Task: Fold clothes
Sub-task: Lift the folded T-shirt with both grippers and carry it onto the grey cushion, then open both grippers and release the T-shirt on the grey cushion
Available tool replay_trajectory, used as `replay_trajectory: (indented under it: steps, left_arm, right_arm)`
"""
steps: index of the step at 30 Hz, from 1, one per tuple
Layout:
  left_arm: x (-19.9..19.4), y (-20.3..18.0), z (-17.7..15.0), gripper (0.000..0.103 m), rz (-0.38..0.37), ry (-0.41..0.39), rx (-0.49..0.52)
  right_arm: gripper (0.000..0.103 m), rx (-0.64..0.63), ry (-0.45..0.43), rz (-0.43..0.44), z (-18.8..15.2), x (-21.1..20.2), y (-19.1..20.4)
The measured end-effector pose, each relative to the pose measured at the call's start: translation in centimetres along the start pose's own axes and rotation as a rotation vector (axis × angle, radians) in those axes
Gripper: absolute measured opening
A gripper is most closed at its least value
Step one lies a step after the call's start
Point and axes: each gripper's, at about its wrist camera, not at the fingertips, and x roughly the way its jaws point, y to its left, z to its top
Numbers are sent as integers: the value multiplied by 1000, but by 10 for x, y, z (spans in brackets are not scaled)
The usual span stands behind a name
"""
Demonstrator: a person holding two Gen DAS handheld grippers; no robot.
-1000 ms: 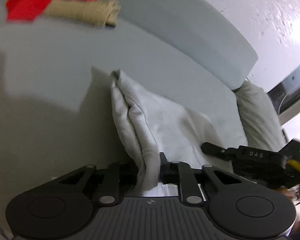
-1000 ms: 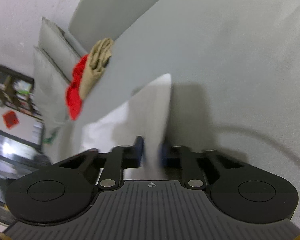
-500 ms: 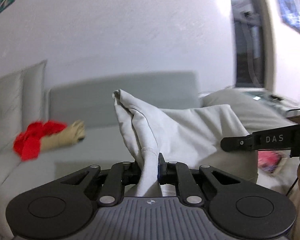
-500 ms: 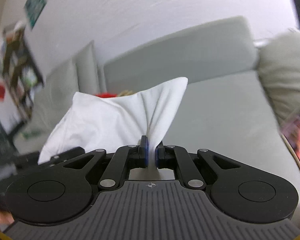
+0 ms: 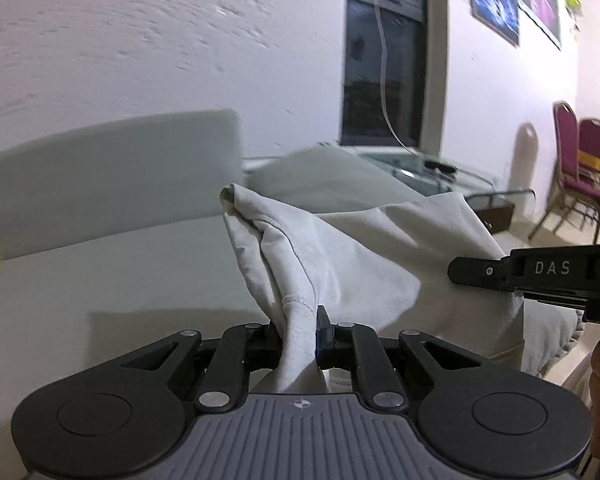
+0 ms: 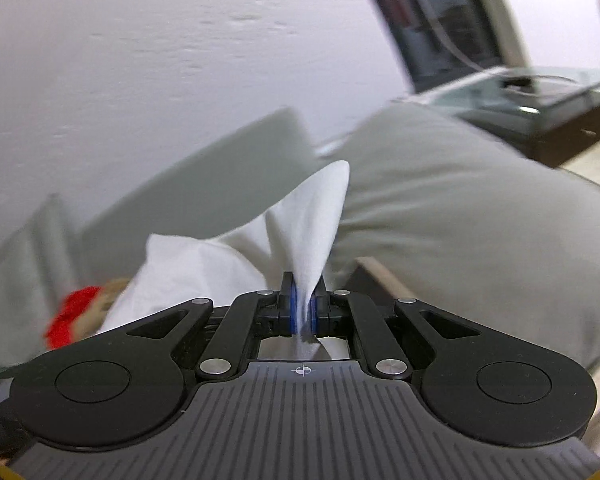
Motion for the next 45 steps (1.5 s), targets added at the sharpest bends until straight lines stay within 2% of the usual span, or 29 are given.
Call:
replay_trajectory:
  steps: [4,6,7,8,9,10,11,13,14,15,17,18,19,20,21,22,25,26,29,32,33,34,35,36,37,38,42,45]
  left_arm:
    - [46,-19,15,12,-42,-9,5]
    - [73,-26,23,26,-33,0,-28]
    - [92,-28,26,43,-3,39,-44]
    - [108,-27,28,44,46,101,-62]
    - [122,-26,28,41,93,158,-82]
    - [122,-22,26,40,124,188,-110]
    - [121,-18,24,42,149,211,-137]
    - [99,-10,14,46,132,181,-159]
    - [87,-9,8,45,125,169,-153]
    - [75,-8,3,44,118,157,-146]
    - [57,-10,-5,35,84,128,-129]
    - [51,-13,-7,32,52,111,-114]
    - [48,-18,-10,30,27,103,-94]
    - [51,-26,-12,29,15,110,-62]
    - [54,-34,-14,28,3,117,-31]
    - [57,-42,-17,24,-6,127,-1]
    - [78,-50,-26,24,15,271,9]
    - [76,-50,-29,24,21,294,14]
    - [65,-52,-33,25,27,357,40]
    - [44,-49,-32,30,27,439,27]
    - [35,-49,-30,33,38,446,12]
    - [26,-49,-29,42,49,451,-1]
    - [14,-50,-25,48,61,445,-14]
    - [3,-51,-20,50,71,438,-25]
    - [-8,-53,-13,55,70,423,-34]
    - [-16,-54,-8,65,68,404,-43]
    - [-54,-59,20,73,61,316,-87]
    - [-75,-64,36,76,69,286,-111]
  right_arm:
    - [6,31,-8,-89,19,25,-42]
    - [6,22,-28,-133,32,36,-59]
    - [6,18,-36,-159,38,42,-68]
    - [6,6,-22,-189,43,53,-76]
    - [10,-5,-6,-219,49,65,-83]
    - [27,-22,41,-257,52,81,-92]
    - [36,-22,84,-299,55,91,-100]
    - [43,8,107,-278,58,87,-112]
    - [50,25,80,-270,57,76,-116]
    - [64,38,54,-291,55,64,-118]
    - [65,55,27,-297,53,43,-117]
    - [59,54,35,-266,50,35,-115]
    - [43,51,44,-236,46,27,-113]
    - [31,25,65,-209,40,20,-106]
    - [10,-25,107,-186,33,21,-97]
    - [9,-75,150,-164,26,22,-89]
    - [9,-167,289,-153,-1,35,-77]
    - [9,-173,326,-170,-8,39,-76]
    - [9,-117,471,-228,-25,51,-86]
    - [17,-70,523,-227,-30,36,-89]
    - [28,-74,545,-246,-30,30,-87]
    - [35,-62,566,-256,-30,24,-86]
    - [36,-38,579,-243,-28,16,-86]
    - [39,-11,587,-212,-24,9,-85]
    - [46,8,593,-182,-19,2,-82]
    - [50,14,591,-160,-13,-5,-77]
    - [61,-60,530,-108,14,-49,-41]
    - [62,-119,509,-102,35,-80,-20]
